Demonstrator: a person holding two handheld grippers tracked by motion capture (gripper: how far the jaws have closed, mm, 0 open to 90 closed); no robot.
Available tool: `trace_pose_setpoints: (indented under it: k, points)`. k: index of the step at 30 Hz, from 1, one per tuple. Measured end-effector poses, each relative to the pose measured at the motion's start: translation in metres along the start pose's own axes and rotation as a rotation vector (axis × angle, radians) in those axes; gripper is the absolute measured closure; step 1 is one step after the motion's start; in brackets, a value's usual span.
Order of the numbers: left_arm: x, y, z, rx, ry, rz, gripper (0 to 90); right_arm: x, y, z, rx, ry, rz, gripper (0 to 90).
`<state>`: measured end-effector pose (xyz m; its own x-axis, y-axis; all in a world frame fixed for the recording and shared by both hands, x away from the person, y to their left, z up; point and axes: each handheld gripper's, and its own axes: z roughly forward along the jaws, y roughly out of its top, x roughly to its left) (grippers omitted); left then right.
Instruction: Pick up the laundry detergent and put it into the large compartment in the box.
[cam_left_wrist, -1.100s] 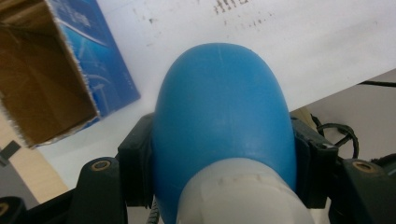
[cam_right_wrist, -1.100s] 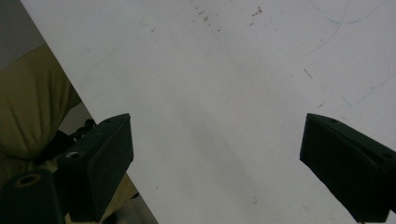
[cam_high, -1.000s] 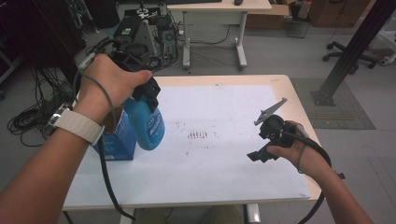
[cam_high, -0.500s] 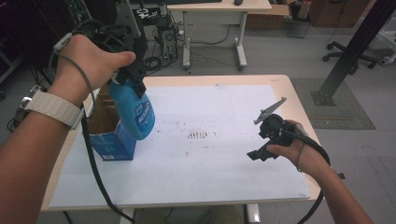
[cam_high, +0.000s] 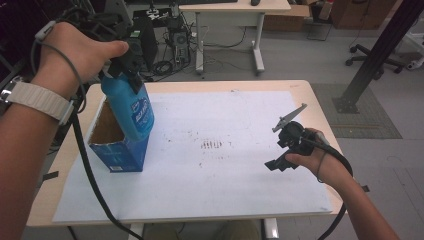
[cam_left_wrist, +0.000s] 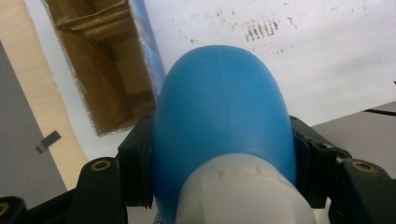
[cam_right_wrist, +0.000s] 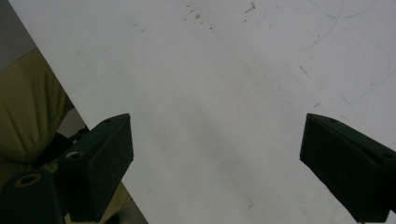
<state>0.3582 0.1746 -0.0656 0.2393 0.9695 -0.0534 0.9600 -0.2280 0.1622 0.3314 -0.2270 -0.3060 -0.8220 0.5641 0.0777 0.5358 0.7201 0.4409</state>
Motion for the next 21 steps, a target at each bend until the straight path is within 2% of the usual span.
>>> trace_pose_setpoints:
  k: [16, 21]
  points:
    - [0.035, 0.015, -0.005, -0.019, 0.015, -0.072, 37.4, -0.008, 0.0, 0.004, 0.013, -0.001, 0.022, 9.9]
    - [0.046, 0.018, -0.006, -0.019, 0.045, -0.096, 37.4, -0.011, 0.0, 0.004, 0.018, -0.002, 0.029, 9.9]
